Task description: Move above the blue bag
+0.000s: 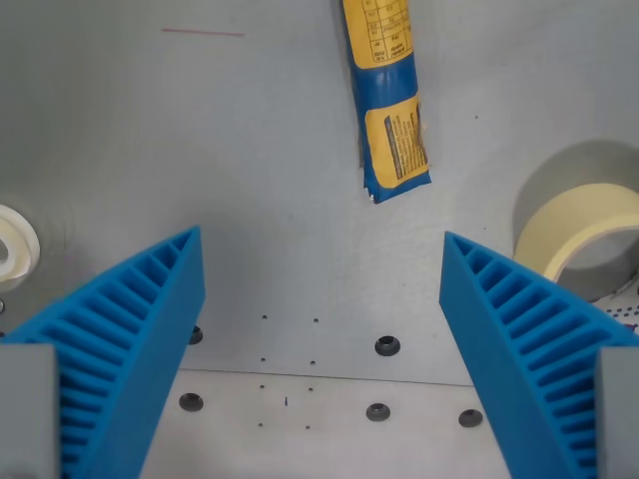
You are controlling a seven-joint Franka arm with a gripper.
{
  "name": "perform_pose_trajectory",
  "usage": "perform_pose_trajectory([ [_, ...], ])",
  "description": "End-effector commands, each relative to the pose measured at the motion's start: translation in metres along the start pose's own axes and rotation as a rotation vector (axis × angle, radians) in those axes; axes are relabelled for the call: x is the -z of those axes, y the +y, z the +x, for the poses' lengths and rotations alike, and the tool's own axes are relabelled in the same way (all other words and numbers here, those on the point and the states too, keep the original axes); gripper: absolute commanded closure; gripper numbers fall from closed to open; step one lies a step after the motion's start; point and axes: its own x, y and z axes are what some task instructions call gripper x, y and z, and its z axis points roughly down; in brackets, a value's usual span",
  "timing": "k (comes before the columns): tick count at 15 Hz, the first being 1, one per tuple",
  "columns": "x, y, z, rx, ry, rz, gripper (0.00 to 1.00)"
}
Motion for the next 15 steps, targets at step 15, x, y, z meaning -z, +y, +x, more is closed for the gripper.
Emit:
perform_pose_trajectory([
  [15,-0.024,-0.013,0.004,0.103,0.07,0.017,0.0],
])
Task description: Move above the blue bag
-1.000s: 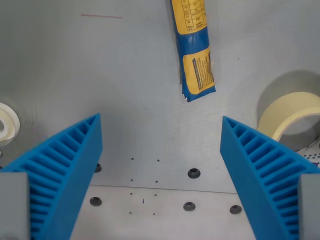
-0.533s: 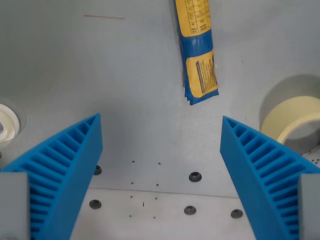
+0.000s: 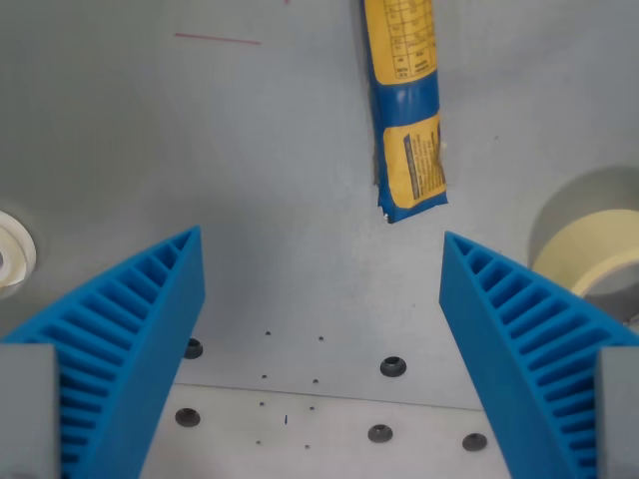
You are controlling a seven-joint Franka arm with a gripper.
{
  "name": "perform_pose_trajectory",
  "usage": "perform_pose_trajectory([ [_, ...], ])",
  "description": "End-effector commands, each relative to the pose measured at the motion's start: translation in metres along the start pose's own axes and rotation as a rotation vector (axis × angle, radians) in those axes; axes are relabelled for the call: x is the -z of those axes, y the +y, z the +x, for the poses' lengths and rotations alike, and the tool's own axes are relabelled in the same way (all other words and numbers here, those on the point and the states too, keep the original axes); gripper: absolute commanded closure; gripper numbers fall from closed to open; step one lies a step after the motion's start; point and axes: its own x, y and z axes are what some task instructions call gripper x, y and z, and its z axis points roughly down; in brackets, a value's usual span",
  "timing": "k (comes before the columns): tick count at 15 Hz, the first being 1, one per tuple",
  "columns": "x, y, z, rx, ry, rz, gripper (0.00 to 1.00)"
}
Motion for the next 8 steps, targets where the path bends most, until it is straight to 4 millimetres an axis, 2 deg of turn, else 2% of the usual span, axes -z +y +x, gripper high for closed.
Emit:
perform_pose_trajectory([
  [1,-0.007,-0.004,-0.002,0.068,0.081,0.018,0.0],
  [8,-0.023,-0.011,0.0,0.105,0.095,0.026,0.0],
])
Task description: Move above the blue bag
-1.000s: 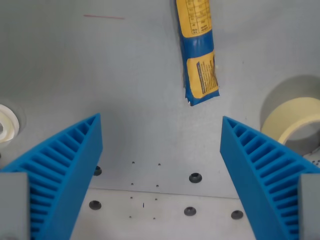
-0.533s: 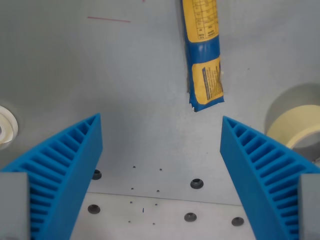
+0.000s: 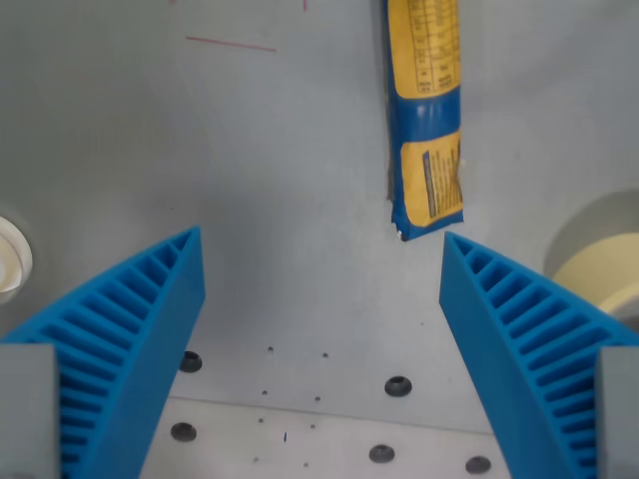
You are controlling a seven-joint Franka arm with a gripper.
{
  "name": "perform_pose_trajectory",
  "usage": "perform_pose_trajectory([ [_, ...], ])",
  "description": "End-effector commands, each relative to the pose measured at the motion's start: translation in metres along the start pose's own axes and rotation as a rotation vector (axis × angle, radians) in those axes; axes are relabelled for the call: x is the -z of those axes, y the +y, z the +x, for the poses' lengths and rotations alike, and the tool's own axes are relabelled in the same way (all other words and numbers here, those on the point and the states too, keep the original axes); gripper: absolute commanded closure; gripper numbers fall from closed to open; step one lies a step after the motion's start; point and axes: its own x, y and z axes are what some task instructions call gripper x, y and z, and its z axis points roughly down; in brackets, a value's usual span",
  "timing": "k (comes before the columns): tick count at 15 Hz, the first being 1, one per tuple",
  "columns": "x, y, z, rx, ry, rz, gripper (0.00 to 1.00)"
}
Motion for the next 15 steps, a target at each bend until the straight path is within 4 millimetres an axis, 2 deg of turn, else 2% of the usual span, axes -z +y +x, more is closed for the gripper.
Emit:
perform_pose_trajectory([
  [1,-0.007,-0.005,-0.003,0.075,0.099,0.027,0.0],
  [15,-0.041,-0.022,0.004,0.155,0.114,0.04,0.0],
])
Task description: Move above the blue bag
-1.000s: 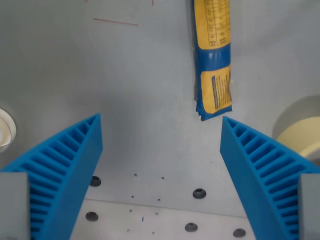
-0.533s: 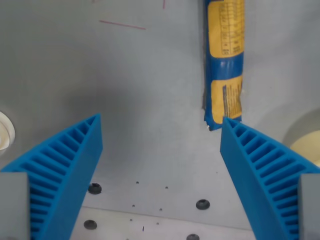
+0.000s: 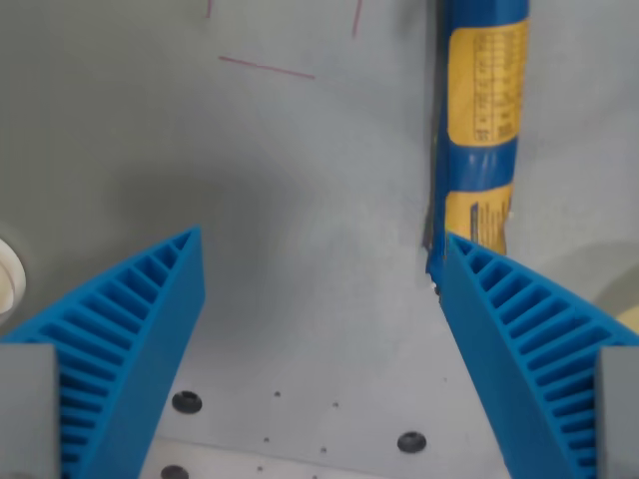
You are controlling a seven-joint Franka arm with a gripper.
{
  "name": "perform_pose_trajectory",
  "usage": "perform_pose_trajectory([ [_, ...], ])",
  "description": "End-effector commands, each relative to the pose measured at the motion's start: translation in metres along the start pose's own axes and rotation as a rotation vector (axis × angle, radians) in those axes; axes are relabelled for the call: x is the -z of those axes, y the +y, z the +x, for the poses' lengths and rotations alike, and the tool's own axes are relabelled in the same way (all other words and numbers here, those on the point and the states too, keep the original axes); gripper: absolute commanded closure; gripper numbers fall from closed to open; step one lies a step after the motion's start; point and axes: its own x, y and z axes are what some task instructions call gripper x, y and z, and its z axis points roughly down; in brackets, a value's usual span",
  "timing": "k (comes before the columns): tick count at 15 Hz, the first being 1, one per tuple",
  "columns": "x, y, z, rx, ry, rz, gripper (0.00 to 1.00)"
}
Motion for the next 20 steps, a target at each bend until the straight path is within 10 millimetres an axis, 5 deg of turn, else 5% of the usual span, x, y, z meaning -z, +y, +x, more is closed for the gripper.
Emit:
perform_pose_trajectory([
  [1,-0.007,-0.005,-0.004,0.082,0.111,0.037,0.0],
  [20,-0.046,-0.023,0.007,0.15,0.114,0.039,0.0],
])
